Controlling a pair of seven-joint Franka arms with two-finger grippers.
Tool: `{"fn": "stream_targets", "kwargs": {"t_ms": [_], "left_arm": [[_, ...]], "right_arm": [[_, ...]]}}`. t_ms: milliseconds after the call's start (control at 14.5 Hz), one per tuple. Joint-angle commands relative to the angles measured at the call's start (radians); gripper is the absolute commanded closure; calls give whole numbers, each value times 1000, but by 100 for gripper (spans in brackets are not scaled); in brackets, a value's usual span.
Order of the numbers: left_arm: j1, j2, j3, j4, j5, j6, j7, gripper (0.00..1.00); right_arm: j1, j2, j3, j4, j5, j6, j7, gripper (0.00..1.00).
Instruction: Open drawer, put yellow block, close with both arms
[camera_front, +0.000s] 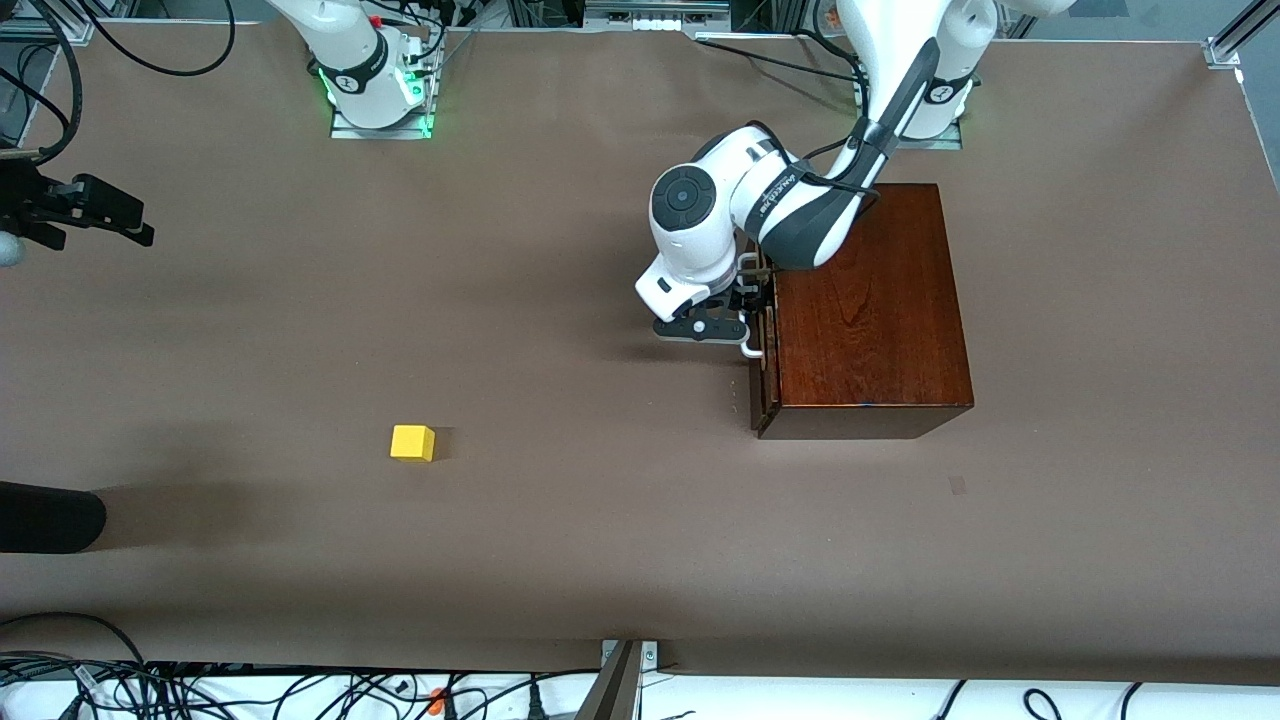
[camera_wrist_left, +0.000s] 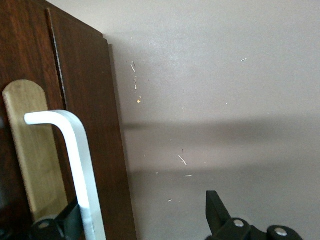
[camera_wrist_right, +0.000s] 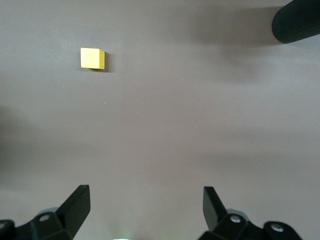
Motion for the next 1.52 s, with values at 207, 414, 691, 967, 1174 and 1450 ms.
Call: {"fn": "stream_targets", "kwargs": {"t_ms": [207,414,691,967,1174,1450], "left_arm": [[-37,31,-1,47,-28,50,-26,0],[-40,42,-1,64,-54,50,-26,0],[-71,84,-1,119,-56,50,-77,0],[-91,117,-1,161,-57,50,-114,0],[-91,115,-1,172,-57,50,-115,0],[-91,115,-1,195,-59,50,-115,0]], "right_arm": [[-11,-15,7,0,-7,1,-16,0],[-11,-15,7,0,-7,1,-16,0],[-11,-15,7,0,-7,1,-16,0],[-11,-15,7,0,-7,-1,-16,0],[-11,-15,7,0,-7,-1,-16,0],[-11,-15,7,0,-7,-2,-16,0]]}}
